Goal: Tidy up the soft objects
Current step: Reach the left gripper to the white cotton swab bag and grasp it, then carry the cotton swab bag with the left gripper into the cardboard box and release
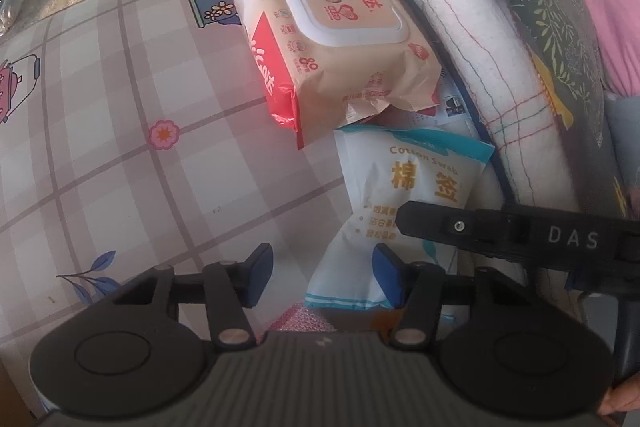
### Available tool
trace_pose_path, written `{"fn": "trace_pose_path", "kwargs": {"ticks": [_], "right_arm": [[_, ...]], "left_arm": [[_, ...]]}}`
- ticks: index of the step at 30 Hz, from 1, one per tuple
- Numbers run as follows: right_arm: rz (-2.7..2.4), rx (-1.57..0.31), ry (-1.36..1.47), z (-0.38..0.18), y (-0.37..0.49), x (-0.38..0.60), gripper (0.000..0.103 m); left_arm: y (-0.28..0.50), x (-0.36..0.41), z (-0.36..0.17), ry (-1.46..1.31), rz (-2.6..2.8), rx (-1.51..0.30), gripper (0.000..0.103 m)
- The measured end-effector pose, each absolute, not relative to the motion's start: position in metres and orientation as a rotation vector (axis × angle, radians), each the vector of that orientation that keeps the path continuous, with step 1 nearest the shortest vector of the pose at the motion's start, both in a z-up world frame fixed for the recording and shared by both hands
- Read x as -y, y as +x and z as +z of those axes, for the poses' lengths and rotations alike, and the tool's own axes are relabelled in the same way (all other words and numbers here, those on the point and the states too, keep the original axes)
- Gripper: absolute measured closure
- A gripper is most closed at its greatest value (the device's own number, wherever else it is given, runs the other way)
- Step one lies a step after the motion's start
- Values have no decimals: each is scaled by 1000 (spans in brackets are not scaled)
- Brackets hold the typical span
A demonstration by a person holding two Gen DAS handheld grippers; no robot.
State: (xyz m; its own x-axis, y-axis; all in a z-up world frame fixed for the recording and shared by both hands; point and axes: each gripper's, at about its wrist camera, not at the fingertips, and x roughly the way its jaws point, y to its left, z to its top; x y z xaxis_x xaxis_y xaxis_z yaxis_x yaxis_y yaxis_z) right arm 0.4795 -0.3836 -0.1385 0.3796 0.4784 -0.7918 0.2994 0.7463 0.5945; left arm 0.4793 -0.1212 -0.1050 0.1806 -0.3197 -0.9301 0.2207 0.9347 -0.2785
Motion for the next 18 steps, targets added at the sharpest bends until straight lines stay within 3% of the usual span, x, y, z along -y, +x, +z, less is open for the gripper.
{"fn": "trace_pose_path", "kwargs": {"ticks": [2,4,6,12,13,15,18], "right_arm": [[143,-1190,747,-134,479,379,70],[155,-1176,730,-129,479,374,75],[162,-1167,715,-124,479,369,77],[189,-1137,722,-109,468,360,79],[196,-1126,727,-104,464,359,80],[206,-1105,722,-94,457,359,80],[216,-1075,726,-81,443,363,80]], "left_arm": [[476,124,-100,-98,-400,-1330,75],[471,129,-93,-66,-396,-1313,79],[466,131,-87,-51,-401,-1302,91],[450,128,-65,-77,-415,-1270,94],[446,126,-59,-84,-424,-1266,93],[440,119,-50,-111,-420,-1259,71],[433,102,-40,-195,-416,-1251,47]]}}
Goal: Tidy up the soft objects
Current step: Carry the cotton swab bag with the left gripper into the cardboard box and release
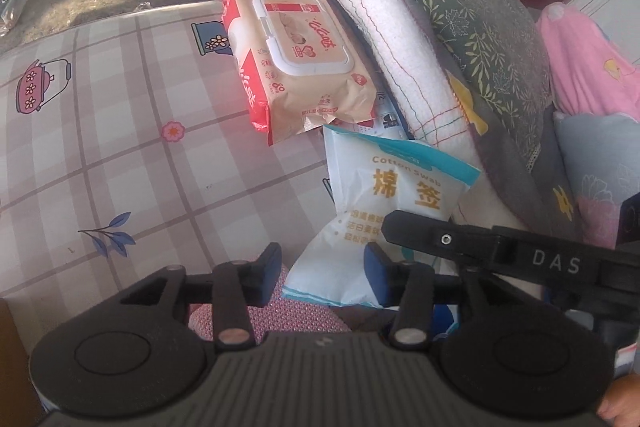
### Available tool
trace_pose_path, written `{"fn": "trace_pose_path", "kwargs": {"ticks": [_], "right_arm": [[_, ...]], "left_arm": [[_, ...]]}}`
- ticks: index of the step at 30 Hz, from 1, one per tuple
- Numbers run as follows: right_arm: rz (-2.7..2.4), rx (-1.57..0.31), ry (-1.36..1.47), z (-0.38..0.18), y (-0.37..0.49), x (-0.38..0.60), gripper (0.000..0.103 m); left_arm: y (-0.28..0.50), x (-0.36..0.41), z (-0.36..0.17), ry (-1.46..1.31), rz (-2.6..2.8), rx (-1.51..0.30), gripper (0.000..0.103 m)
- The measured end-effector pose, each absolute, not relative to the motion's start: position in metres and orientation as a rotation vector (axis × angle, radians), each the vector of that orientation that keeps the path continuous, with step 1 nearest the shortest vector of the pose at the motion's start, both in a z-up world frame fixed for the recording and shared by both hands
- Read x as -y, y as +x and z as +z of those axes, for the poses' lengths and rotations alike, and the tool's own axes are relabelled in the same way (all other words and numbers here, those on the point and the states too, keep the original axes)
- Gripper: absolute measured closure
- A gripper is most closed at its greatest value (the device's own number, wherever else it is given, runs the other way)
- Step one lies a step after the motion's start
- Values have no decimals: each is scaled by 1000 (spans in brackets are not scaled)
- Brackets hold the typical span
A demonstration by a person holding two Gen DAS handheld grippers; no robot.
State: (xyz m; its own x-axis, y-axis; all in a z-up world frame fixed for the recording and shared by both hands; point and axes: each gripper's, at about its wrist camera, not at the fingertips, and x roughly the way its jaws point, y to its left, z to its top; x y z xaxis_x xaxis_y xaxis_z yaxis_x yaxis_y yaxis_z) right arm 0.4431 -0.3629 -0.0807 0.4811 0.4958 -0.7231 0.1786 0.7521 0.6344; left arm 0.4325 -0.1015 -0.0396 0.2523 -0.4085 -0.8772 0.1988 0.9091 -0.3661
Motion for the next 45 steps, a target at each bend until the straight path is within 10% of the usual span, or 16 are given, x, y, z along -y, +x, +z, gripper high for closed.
{"fn": "trace_pose_path", "kwargs": {"ticks": [5,12,26,45], "right_arm": [[286,-1039,821,-59,416,371,81],[438,-982,933,-21,371,367,81],[702,-976,786,69,302,239,81],[701,-1311,385,-4,316,-24,81]], "left_arm": [[418,69,-22,-362,-478,-1278,32],[357,35,39,-359,-557,-1164,63],[234,-87,110,-269,-301,-930,67],[247,-258,-20,-460,26,-1155,81]]}}
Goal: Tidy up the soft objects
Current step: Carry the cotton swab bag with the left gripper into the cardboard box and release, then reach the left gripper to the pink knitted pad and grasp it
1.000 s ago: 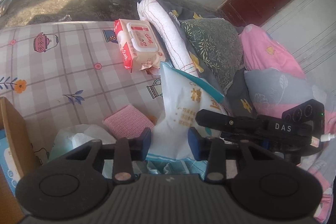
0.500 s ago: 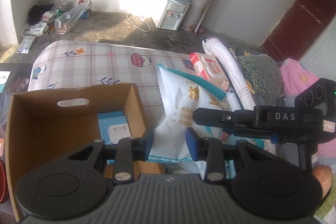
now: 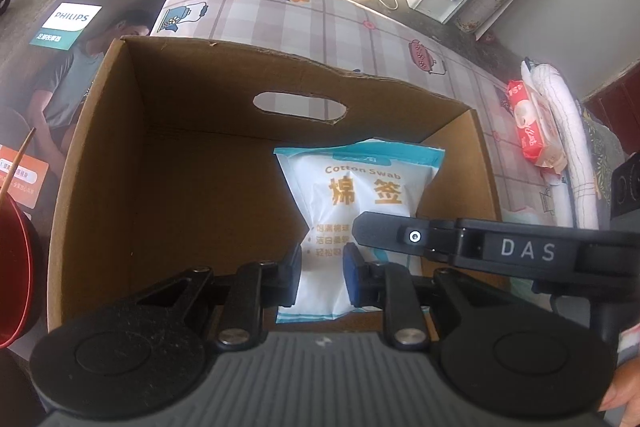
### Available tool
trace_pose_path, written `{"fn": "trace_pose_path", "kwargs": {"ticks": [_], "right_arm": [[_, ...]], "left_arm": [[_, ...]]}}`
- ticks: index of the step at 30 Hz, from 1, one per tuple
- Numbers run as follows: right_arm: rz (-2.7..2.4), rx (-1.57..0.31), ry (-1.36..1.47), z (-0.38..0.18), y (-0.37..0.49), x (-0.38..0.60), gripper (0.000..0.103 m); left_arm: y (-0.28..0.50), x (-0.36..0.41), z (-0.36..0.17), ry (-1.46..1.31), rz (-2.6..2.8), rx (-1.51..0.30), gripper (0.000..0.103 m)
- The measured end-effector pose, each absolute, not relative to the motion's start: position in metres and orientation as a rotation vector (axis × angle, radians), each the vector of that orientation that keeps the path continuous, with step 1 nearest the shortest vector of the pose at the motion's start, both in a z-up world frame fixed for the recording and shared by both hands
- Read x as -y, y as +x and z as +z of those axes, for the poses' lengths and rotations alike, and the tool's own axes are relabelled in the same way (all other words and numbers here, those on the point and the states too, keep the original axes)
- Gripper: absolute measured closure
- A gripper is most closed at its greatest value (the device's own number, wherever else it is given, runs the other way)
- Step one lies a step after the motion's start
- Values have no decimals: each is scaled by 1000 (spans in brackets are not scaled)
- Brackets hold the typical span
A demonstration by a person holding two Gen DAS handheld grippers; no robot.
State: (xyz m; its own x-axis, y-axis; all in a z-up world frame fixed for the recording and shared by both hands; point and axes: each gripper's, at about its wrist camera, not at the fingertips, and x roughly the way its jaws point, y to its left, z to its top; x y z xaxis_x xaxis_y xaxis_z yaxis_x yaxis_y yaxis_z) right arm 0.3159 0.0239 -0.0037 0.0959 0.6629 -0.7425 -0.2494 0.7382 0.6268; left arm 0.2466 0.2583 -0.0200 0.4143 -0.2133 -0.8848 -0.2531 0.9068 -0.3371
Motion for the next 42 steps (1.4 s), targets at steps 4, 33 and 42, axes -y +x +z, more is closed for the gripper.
{"fn": "trace_pose_path", "kwargs": {"ticks": [4,33,42], "right_arm": [[658,-1344,393,-33,333,-39,81],[658,-1110,398,37,335,25,44],[619,-1084,439,38,330,70,44]], "left_arm": [[256,-265,-36,-475,47,-1180,80],[298,-225,-60,-263,176,-1237,73],[296,-213,-63,-164,238,-1239,67]]}}
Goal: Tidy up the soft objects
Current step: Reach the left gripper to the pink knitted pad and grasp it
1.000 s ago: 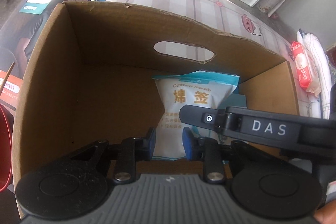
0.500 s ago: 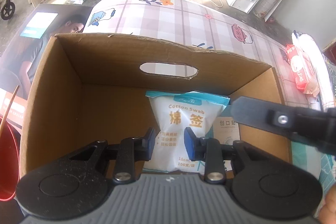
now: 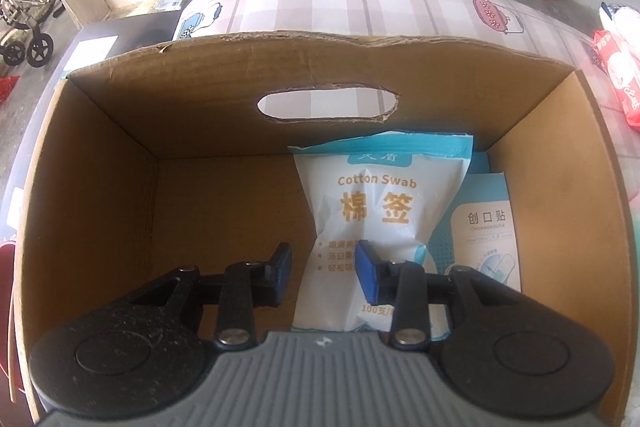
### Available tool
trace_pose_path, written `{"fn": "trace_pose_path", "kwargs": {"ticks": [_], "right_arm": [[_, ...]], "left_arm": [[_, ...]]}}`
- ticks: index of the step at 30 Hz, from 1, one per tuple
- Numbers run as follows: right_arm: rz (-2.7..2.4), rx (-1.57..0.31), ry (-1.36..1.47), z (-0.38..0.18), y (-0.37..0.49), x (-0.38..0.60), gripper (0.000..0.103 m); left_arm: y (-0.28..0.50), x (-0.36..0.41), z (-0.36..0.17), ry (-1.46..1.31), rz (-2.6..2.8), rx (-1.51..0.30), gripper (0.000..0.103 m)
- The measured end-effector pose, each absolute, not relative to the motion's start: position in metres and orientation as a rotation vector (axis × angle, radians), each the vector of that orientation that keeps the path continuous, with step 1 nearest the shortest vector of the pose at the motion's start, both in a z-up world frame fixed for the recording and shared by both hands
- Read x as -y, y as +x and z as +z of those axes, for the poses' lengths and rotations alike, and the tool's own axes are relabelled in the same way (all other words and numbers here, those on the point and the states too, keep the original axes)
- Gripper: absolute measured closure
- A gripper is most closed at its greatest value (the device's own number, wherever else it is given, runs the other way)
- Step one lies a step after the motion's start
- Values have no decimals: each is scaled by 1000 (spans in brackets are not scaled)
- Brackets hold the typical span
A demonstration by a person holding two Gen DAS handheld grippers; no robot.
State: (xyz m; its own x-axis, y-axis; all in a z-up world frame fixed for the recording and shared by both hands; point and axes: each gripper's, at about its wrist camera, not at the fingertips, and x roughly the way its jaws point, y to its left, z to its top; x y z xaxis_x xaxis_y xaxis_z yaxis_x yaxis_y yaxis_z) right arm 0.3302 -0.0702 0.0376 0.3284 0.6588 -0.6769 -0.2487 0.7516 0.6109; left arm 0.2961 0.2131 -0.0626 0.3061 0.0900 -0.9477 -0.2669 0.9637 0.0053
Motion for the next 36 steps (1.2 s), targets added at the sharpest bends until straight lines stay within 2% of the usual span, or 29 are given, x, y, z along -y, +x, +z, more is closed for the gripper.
{"fn": "trace_pose_path", "kwargs": {"ticks": [2,7,13,17,22,28,36], "right_arm": [[609,-1084,448,35,329,78,44],[604,-1069,468,41,323,103,44],[580,-1018,476,59,318,152,44],[517,-999,478,57,317,197,43],[417,-1014,525,38,320,256,43],[347,-1056,594,8,325,310,43],[292,-1147,654,-33,360,348,45]], "left_arm": [[294,-214,-61,-170,249,-1241,66],[277,-222,-43,-238,261,-1200,53],[248,-206,14,-233,233,-1045,47],[239,-170,57,-196,121,-935,41],[250,-106,73,-147,-60,-920,41],[279,-17,42,-60,-227,-1005,42],[324,53,-6,-83,-324,-1177,61]]}}
